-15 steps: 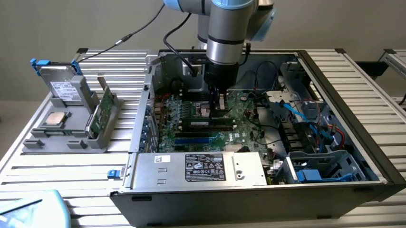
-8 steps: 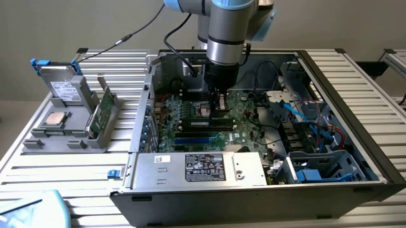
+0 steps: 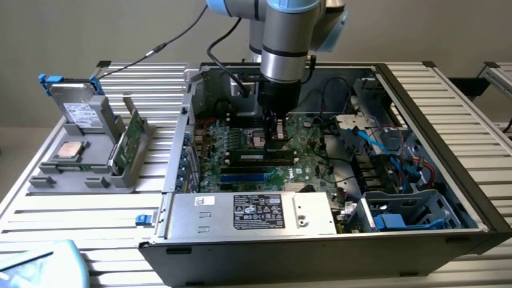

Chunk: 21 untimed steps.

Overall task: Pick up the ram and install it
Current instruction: 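Insert the ram into the slot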

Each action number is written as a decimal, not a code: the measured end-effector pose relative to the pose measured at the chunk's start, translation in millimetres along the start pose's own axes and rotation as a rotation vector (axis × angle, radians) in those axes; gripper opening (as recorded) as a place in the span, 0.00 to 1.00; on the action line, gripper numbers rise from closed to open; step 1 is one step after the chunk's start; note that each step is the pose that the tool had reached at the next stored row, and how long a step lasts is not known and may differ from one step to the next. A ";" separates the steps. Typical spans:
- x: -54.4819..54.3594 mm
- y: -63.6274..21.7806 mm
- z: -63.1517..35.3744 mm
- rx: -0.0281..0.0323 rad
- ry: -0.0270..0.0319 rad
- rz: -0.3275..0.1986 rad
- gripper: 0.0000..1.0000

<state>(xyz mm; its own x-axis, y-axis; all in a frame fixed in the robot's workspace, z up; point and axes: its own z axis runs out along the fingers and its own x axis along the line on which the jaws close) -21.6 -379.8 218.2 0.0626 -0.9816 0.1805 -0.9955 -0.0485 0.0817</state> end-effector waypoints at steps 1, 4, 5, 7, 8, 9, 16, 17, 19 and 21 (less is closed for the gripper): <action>-0.2 0.0 0.3 -0.0001 0.0016 0.000 0.14; -0.9 -0.1 0.8 -0.0003 0.0042 0.000 0.14; -1.4 -0.1 0.8 -0.0002 0.0042 0.000 0.14; -2.2 -0.3 0.7 -0.0002 0.0039 0.000 0.14; -2.5 -0.4 0.6 -0.0002 0.0041 0.000 0.14; -2.9 -0.4 0.5 -0.0003 0.0042 0.000 0.14; -4.1 -0.6 2.0 -0.0004 0.0076 0.001 0.14; -4.2 -0.7 2.3 -0.0006 0.0086 0.001 0.14; -4.3 -0.7 2.6 -0.0006 0.0100 0.001 0.14; -4.3 -0.7 2.8 -0.0006 0.0106 0.001 0.14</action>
<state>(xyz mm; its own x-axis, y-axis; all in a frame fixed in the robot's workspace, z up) -21.4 -376.0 214.7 0.0627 -0.9796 0.1909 -0.9955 -0.0477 0.0821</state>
